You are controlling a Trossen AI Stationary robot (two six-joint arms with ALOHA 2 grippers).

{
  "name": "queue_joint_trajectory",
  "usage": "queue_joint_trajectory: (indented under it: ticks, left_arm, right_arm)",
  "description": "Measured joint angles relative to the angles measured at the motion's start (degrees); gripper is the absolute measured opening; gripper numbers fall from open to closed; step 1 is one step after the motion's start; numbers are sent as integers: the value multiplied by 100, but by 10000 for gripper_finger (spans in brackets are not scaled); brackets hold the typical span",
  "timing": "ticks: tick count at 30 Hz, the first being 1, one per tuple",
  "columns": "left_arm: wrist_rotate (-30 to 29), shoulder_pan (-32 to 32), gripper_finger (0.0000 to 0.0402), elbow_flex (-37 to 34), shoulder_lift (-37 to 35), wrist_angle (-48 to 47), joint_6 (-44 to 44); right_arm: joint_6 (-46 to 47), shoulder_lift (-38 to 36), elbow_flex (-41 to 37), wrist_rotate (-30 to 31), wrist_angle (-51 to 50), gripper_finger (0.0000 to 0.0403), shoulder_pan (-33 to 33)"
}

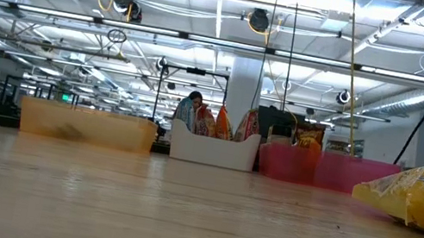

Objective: Pick & Place Food Item
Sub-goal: Put the yellow noodle pack into the white bin

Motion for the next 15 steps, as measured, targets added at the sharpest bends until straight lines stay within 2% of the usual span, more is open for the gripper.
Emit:
queue_joint_trajectory:
  ticks: [3,6,11,15]
  left_arm:
    - [31,14,134,0,251,14,-198]
    - [353,63,134,0,393,-31,-363]
    - [854,157,134,0,380,-62,-367]
    - [994,262,134,0,226,-78,-368]
  right_arm:
    - [460,434,490,-10,-849,210,308]
    - [1112,686,636,-198,-1461,210,536]
    - [2390,806,571,-419,-2552,210,832]
    - [3381,621,33,-117,-2758,210,1267]
